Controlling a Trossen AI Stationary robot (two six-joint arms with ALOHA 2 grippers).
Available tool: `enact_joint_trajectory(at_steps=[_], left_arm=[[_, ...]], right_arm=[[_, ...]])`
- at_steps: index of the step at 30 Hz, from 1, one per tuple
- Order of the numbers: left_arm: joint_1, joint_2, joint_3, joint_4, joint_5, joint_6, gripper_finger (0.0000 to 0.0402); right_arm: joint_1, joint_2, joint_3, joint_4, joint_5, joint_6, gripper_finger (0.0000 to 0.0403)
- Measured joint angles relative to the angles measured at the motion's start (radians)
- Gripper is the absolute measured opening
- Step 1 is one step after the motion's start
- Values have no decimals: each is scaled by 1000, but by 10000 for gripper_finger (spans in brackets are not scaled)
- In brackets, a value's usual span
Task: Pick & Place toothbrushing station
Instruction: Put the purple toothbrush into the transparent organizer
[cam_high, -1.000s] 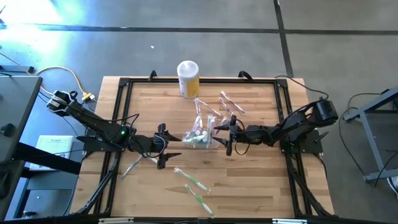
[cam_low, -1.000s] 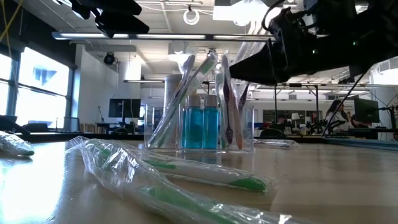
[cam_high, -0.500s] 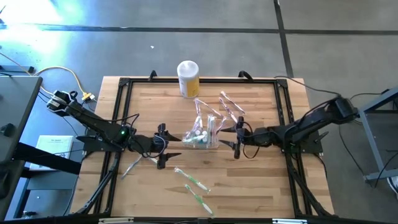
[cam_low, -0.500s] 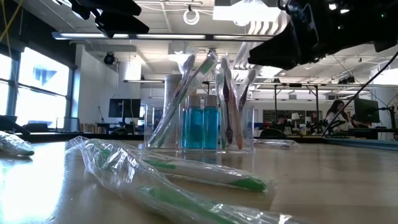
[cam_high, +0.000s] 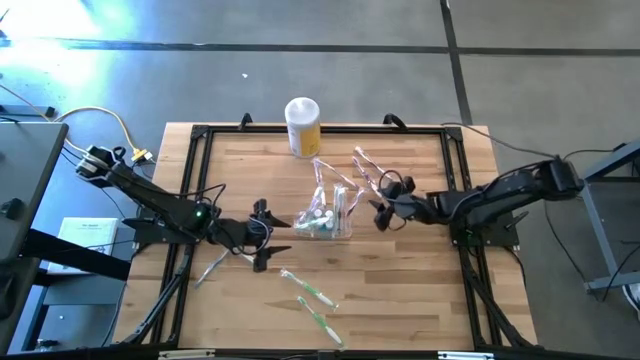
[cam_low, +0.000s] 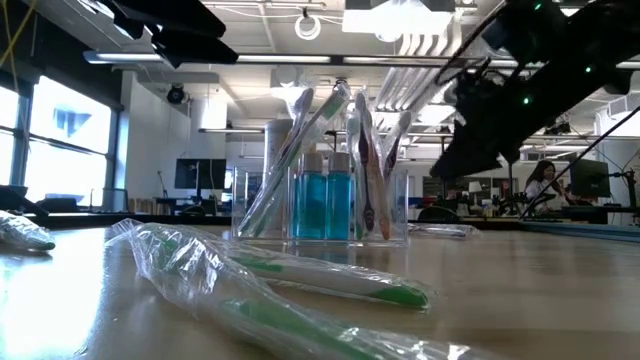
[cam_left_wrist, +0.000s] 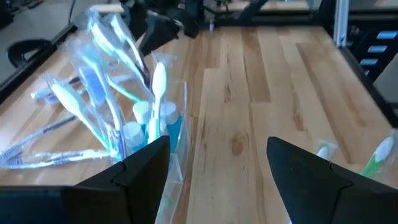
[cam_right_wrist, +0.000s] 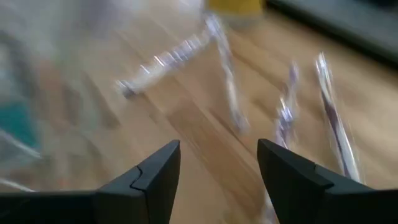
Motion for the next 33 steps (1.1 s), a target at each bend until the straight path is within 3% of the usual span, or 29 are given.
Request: enact_joint_trajectory(at_steps=[6, 16, 24, 33], left_arm=[[0, 18, 0, -5, 0, -1, 262], [0, 16, 0, -1, -1, -1, 262], [0, 16, 0, -2, -1, -1, 262], [0, 16, 0, -2, -1, -1, 262]], right_arm=[[-100, 10, 0, -81, -82, 76, 205], [-155, 27, 0, -85, -147, 76, 205], [-157, 121, 0, -54, -95, 78, 205], [-200, 239, 0, 39, -109, 53, 205]])
